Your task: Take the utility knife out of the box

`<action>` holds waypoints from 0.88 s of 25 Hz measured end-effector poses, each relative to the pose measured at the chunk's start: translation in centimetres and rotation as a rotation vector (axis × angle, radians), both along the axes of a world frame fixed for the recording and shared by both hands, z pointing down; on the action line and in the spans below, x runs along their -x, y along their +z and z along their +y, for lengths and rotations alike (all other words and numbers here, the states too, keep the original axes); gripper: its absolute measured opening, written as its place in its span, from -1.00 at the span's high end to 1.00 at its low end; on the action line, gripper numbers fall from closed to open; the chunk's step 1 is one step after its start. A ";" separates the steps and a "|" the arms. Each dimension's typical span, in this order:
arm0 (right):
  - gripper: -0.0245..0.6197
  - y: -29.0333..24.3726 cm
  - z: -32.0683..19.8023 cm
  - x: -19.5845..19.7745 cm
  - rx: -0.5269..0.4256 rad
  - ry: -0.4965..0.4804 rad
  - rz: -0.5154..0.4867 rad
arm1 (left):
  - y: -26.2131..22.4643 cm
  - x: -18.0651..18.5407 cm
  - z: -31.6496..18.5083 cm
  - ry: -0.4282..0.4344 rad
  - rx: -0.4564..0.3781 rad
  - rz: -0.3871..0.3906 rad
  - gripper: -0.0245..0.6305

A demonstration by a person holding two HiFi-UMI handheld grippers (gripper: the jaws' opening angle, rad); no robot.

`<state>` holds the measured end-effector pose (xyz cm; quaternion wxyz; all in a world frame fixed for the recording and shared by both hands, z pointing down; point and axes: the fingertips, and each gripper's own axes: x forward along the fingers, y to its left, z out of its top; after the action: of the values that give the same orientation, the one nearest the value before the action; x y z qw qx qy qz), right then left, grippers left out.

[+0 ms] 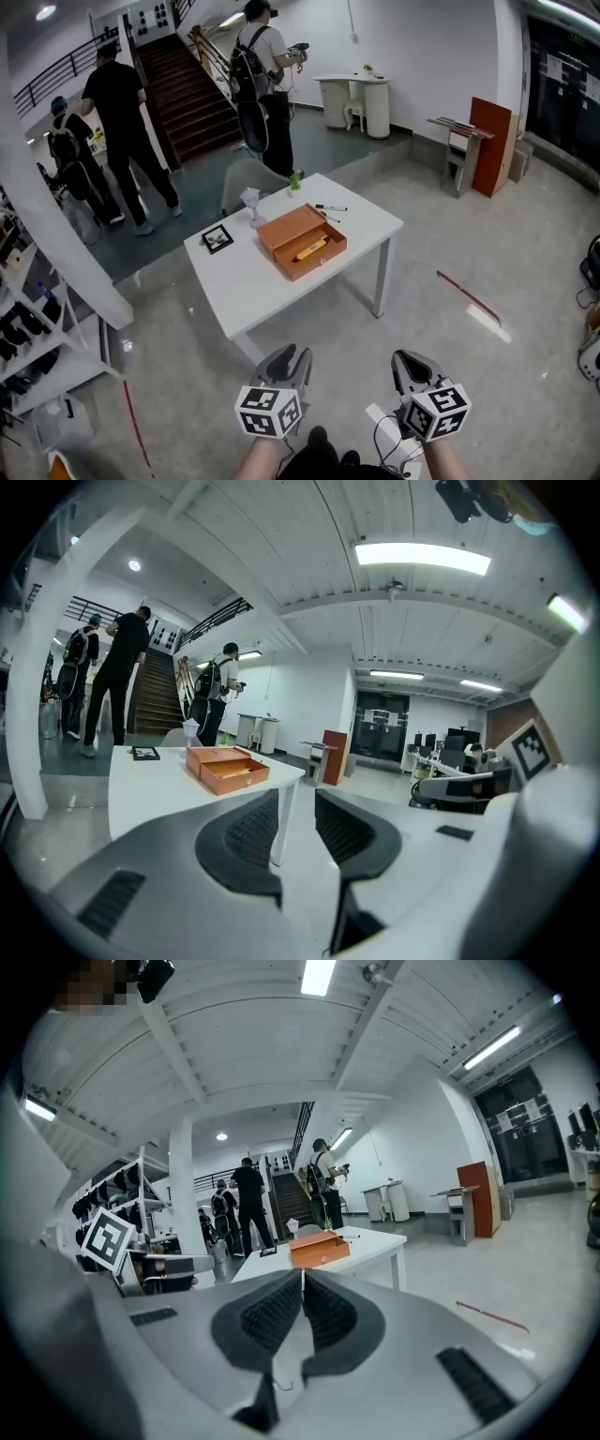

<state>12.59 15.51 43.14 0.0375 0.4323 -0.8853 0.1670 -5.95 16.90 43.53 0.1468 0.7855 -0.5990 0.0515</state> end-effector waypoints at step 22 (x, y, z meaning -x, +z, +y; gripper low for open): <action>0.92 1.6 -18.7 5.1 0.003 0.055 0.041 | 0.7 9.4 -20.4 -0.034 -0.012 -0.001 0.50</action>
<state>7.46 -3.24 44.74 0.0517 0.4599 -0.8719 0.1603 -15.34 -3.47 44.19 0.1427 0.7761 -0.6125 0.0459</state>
